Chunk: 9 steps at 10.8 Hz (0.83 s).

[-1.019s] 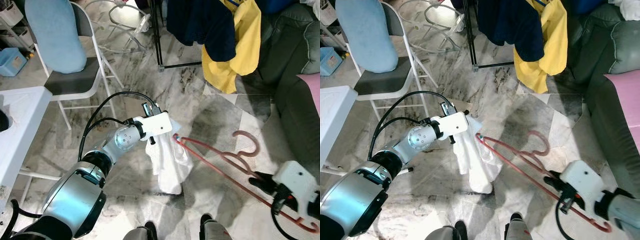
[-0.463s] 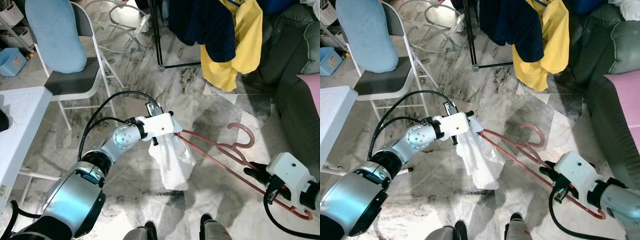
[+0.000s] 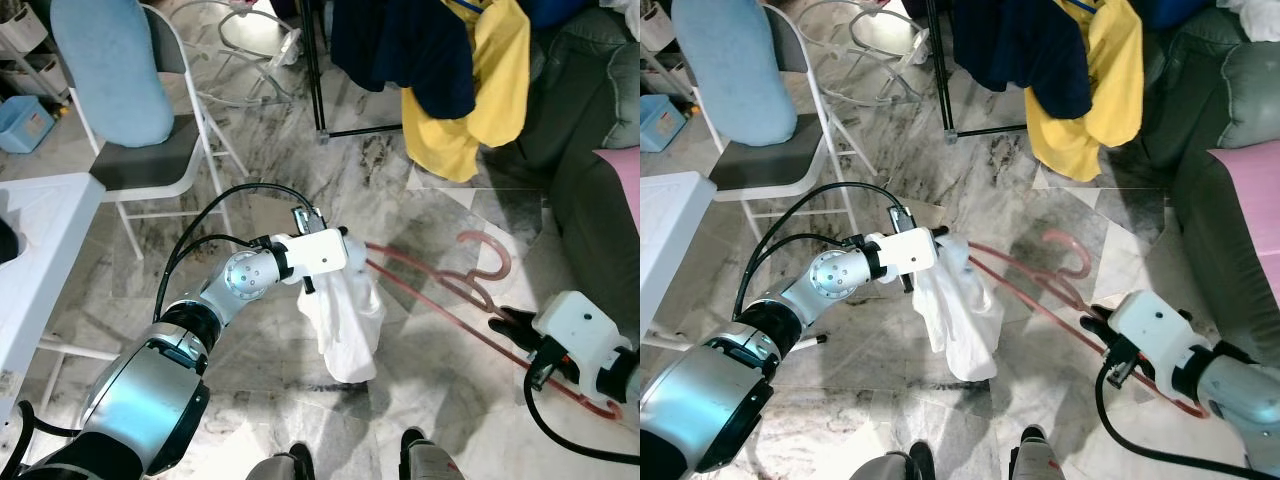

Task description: Hang hanger

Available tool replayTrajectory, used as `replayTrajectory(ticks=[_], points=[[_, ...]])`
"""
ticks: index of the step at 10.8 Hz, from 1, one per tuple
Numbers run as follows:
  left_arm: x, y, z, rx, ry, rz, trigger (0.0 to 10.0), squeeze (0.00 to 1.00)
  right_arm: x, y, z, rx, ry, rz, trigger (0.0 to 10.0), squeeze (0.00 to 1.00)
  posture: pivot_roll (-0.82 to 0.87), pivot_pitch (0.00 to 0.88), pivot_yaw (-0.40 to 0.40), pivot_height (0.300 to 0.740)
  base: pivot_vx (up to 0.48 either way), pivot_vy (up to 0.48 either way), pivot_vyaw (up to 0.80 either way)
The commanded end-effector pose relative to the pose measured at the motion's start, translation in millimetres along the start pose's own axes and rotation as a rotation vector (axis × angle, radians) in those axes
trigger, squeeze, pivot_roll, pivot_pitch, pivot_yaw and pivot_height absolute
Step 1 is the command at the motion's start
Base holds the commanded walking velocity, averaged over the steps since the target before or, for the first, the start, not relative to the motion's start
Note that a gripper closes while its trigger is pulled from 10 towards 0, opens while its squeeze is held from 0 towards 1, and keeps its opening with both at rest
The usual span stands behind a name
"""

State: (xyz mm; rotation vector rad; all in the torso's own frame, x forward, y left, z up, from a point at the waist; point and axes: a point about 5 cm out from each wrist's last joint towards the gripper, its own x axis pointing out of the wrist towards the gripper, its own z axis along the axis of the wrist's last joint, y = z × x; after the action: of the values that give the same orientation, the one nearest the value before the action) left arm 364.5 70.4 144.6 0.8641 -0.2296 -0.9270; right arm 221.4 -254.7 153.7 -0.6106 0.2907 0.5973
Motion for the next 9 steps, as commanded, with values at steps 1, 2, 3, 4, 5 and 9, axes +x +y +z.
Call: replayTrajectory(ticks=[1, 2, 3, 4, 5, 9], points=[[-1.7, -1.3, 2, -0.009, -0.038, -0.004, 10.0, 0.00, 5.8, 7.8, 0, 0.003, -0.018, 0.025, 10.0, 0.00, -0.26, 0.234, 0.186, 0.740, 0.000, 0.000, 0.00], [-0.3, -0.3, 5, -0.004, -0.056, 0.001, 10.0, 0.00, 9.5, 11.3, 0, 0.013, -0.023, 0.043, 10.0, 0.00, -0.26, 0.234, 0.186, 0.740, 0.000, 0.000, 0.00], [2.9, 3.6, 13, 0.005, -0.099, 0.034, 10.0, 0.00, 17.2, 21.1, -2, 0.048, -0.032, 0.101, 10.0, 0.00, -0.26, 0.234, 0.188, 0.740, 0.000, 0.000, 0.00], [3.8, 6.4, 16, 0.021, -0.111, 0.062, 10.0, 0.00, 19.7, 27.7, -4, 0.058, -0.025, 0.142, 10.0, 0.00, -0.26, 0.234, 0.188, 0.740, 0.000, 0.000, 0.00], [3.5, 10.4, 18, 0.041, -0.115, 0.093, 10.0, 0.00, 20.1, 34.4, -9, 0.064, -0.009, 0.185, 10.0, 0.00, -0.25, 0.232, 0.184, 0.740, 0.000, 0.000, 0.00], [0.3, 19.4, 26, 0.041, -0.189, 0.094, 10.0, 0.00, 21.1, 37.3, -17, 0.088, 0.009, 0.169, 10.0, 0.00, -0.26, 0.236, 0.191, 0.740, 0.000, 0.000, 0.00]])
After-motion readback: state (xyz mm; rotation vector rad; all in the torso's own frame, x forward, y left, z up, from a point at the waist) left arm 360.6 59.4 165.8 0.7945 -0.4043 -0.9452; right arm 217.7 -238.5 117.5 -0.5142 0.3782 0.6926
